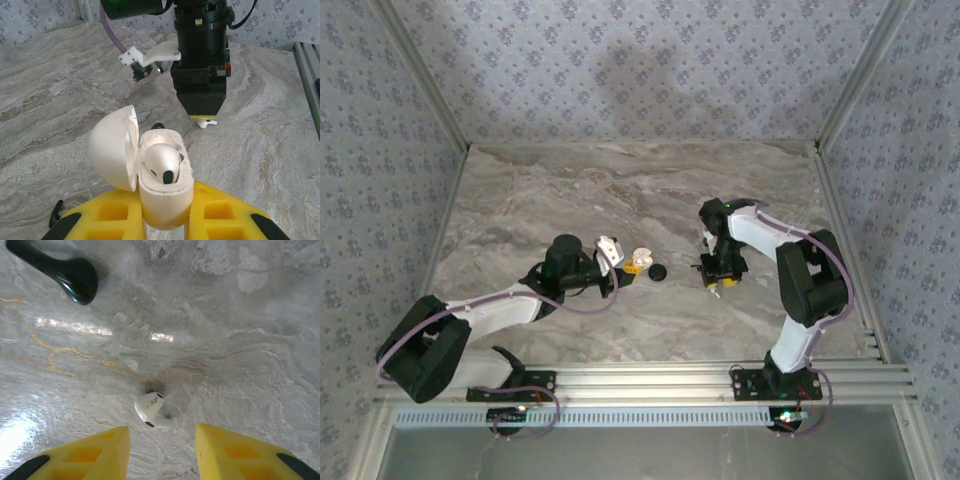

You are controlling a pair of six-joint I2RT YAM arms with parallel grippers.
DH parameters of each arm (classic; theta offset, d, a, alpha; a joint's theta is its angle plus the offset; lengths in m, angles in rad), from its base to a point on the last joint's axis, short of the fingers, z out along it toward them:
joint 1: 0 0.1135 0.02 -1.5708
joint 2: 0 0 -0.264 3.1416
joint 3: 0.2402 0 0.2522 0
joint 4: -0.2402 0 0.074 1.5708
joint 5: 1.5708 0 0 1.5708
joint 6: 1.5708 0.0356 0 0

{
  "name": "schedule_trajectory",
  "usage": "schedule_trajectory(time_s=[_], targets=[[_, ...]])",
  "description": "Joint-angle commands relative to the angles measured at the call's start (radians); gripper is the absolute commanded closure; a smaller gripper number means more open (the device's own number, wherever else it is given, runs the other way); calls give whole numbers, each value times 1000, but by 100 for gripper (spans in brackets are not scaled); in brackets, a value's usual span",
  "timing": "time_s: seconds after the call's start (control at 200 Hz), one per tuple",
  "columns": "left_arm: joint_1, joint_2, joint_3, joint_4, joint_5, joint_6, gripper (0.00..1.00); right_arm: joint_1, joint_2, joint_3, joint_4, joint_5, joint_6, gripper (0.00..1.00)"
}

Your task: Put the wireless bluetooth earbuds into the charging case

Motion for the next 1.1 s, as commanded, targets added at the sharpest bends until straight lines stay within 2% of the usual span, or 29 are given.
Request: schedule_trajectory(time_s=[0.0,0.475,0.76,0.954,1.094], targets=[[5,-34,-2,21,0,-2,95,12,32,9,-11,2,-25,59],[5,-36,-1,15,-3,-1,95,16,77,-8,21,-21,-30,63],[5,-34,-1,16,-3,-1,95,16,76,-24,31,-21,-18,72],[6,-27,4,14,0,3,95,16,13,-55,79,-31,14,76],[5,-11,7,20,-2,5,95,14,-97,-93,150,-44,64,76]])
